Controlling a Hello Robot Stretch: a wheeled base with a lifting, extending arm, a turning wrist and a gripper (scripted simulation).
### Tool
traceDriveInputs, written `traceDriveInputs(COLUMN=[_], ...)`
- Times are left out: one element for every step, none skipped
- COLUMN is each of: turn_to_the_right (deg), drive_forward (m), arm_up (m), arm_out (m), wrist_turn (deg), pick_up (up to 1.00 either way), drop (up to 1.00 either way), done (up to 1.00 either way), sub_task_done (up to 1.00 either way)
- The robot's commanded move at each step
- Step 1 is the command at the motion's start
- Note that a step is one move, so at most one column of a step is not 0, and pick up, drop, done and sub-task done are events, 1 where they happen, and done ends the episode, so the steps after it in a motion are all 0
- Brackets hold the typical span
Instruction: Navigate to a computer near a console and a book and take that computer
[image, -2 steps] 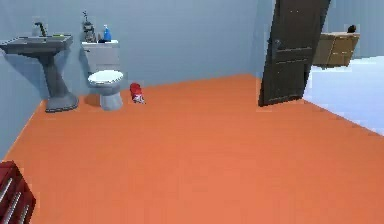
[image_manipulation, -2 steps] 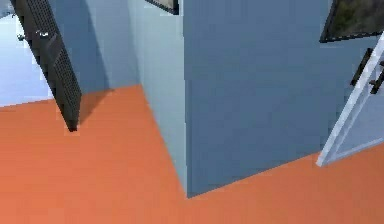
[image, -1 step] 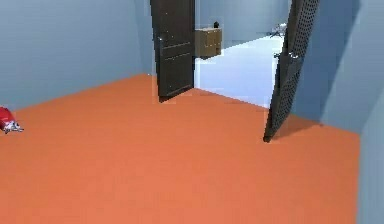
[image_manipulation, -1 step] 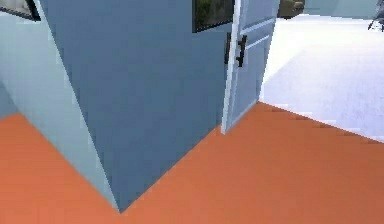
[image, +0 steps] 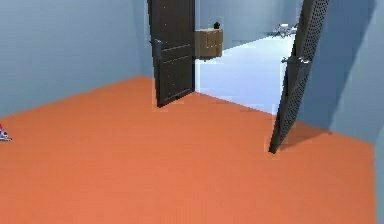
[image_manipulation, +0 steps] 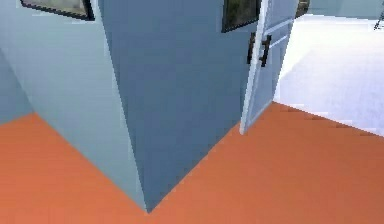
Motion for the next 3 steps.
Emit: traceDriveInputs(turn_to_the_right=[6.0,3.0,0.0], drive_forward=[0.00,0.00,1.00], arm_up=[0.00,0.00,0.00], arm_out=[0.00,0.00,0.00], wrist_turn=[0.0,0.0,0.0], pick_up=[0.00,0.00,0.00], drop=[0.00,0.00,0.00], done=[0.00,0.00,0.00], sub_task_done=[0.00,0.00,0.00])
